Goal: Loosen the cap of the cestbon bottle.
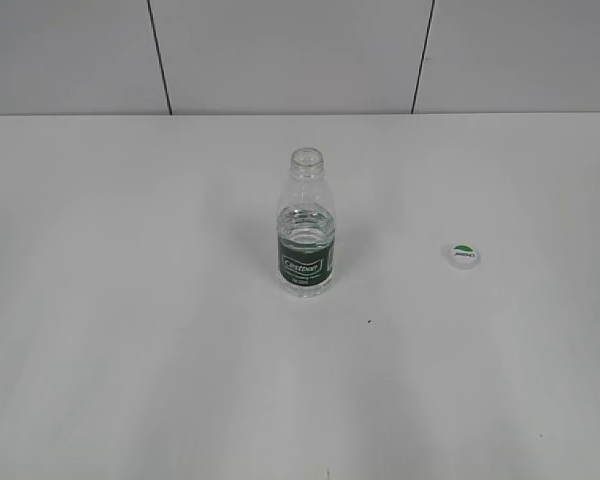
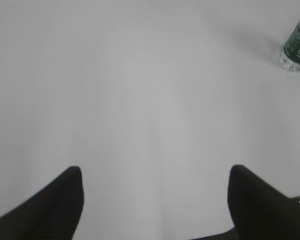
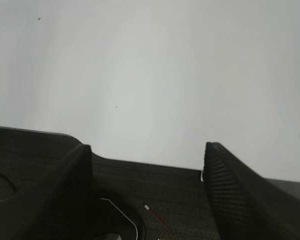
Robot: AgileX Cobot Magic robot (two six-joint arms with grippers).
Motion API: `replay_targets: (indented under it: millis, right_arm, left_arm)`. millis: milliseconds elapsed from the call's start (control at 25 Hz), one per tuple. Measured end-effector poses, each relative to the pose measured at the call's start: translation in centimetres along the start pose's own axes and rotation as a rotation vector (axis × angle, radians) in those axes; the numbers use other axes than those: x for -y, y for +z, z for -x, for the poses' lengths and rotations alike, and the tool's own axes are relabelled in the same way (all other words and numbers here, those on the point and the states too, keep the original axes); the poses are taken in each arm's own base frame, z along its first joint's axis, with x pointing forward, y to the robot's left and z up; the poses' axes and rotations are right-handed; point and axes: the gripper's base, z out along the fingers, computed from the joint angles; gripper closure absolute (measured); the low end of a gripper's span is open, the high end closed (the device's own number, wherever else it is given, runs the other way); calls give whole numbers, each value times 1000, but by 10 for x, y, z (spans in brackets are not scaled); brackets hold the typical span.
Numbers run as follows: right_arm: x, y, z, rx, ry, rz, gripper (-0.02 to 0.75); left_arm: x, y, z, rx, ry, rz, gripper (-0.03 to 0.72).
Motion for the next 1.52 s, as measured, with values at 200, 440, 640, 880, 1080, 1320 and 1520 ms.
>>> replay_targets:
  millis: [200,440,640,880,1080,1320,1520]
  right_arm:
    - [-4,-14,-9,114,-15,-19,211]
    - [-9,-31,-25,264,-35,-44,211]
    - [-11,-38,-33,326,-43,-53,211]
    - [-11,-38,-33,326,-43,-52,211]
    - [-11,-38,-33,326,-43,-52,211]
    - [-11,-38,-33,326,-43,-52,211]
    - [-11,-38,-33,326,-43,-52,211]
  left_arm:
    - [0,-10,-6,74,0,2,151]
    - [0,-22,-17,165,3,11,151]
    - [0,-24,-19,186,-1,4,151]
    - [0,-24,-20,185,-1,4,151]
    - [0,-24,-20,185,-1,4,151]
    - [0,-24,-20,185,0,12,151]
    - [0,-24,-20,185,0,12,151]
